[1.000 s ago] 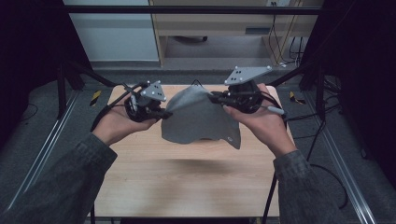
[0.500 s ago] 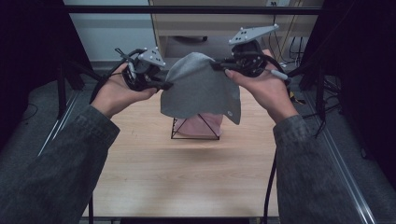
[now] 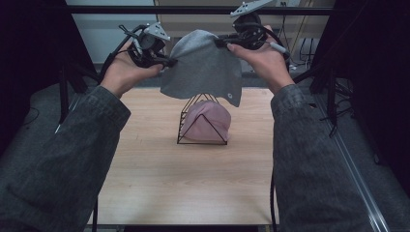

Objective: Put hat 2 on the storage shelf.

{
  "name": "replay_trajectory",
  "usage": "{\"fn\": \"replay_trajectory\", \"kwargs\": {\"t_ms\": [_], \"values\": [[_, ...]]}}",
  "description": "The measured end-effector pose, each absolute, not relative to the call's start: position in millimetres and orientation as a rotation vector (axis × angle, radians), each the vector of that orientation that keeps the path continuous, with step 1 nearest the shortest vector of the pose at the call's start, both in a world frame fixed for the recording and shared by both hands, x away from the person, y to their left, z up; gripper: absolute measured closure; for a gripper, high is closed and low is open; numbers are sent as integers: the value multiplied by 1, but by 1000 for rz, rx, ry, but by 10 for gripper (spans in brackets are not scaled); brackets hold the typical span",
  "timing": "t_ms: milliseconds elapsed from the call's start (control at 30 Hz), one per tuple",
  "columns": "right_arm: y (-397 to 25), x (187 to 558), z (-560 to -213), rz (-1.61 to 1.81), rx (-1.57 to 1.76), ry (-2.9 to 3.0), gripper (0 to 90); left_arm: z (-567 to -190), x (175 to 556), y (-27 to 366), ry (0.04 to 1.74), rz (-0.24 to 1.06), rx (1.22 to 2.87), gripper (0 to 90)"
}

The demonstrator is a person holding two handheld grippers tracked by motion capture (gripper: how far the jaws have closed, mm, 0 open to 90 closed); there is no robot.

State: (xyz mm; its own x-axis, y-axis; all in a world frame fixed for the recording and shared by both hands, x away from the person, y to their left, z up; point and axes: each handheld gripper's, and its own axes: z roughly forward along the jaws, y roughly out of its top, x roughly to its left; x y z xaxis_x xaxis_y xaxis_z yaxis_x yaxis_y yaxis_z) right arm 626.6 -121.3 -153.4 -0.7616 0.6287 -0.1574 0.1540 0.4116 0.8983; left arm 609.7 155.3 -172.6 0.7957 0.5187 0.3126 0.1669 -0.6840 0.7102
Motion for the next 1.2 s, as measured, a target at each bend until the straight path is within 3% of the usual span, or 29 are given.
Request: {"fn": "replay_trajectory", "kwargs": {"t_ms": [400, 1200], "values": [[-124, 662, -178, 1267, 719, 2229, 856, -195, 630, 148, 505, 614, 2302, 874], [-125, 667, -225, 1228, 777, 2285, 856, -244, 654, 146, 577, 598, 2332, 875]]}}
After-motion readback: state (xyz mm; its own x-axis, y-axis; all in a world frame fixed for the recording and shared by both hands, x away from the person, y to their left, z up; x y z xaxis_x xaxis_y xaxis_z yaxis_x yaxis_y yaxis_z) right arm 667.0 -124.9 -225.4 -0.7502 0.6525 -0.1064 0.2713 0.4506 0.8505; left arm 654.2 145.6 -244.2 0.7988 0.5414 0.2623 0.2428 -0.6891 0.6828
